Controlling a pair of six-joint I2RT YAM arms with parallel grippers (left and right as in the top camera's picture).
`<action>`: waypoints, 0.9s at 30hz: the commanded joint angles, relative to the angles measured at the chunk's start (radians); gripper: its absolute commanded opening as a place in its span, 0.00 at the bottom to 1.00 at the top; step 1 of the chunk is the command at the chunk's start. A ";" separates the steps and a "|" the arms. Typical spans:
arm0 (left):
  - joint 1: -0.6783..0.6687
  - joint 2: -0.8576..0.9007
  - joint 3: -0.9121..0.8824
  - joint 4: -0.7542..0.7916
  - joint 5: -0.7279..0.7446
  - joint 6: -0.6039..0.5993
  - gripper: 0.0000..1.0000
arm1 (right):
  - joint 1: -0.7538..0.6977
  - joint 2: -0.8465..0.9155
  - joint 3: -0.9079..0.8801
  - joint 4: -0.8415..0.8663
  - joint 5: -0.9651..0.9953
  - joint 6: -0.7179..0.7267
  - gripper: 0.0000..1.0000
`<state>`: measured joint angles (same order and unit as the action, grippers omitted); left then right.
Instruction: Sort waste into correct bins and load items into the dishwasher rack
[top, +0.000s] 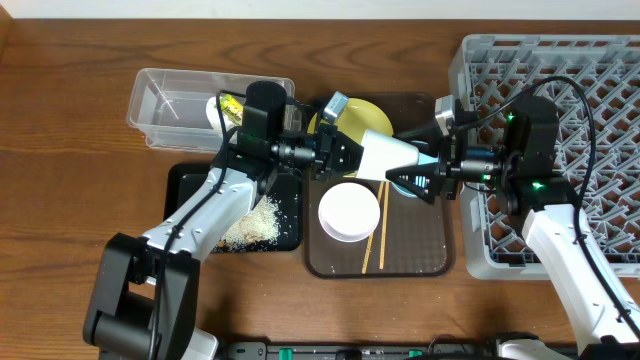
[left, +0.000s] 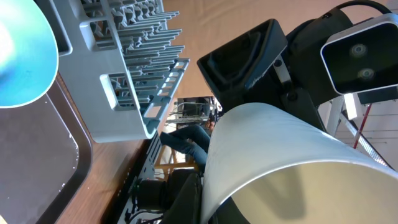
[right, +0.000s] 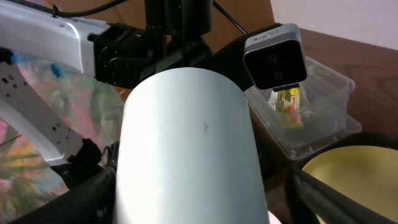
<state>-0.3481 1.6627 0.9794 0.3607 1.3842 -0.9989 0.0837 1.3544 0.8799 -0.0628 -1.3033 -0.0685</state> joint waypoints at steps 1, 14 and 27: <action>0.000 0.000 0.008 0.004 0.012 -0.006 0.06 | 0.015 -0.001 0.014 -0.001 -0.018 0.008 0.77; 0.000 0.000 0.008 0.003 -0.043 0.050 0.27 | 0.015 -0.001 0.014 -0.010 -0.005 0.008 0.65; 0.023 -0.018 0.006 -0.433 -0.538 0.486 0.38 | 0.013 -0.005 0.014 -0.171 0.353 0.008 0.49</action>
<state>-0.3454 1.6627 0.9798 -0.0288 1.0203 -0.6701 0.0959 1.3548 0.8803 -0.2230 -1.0554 -0.0601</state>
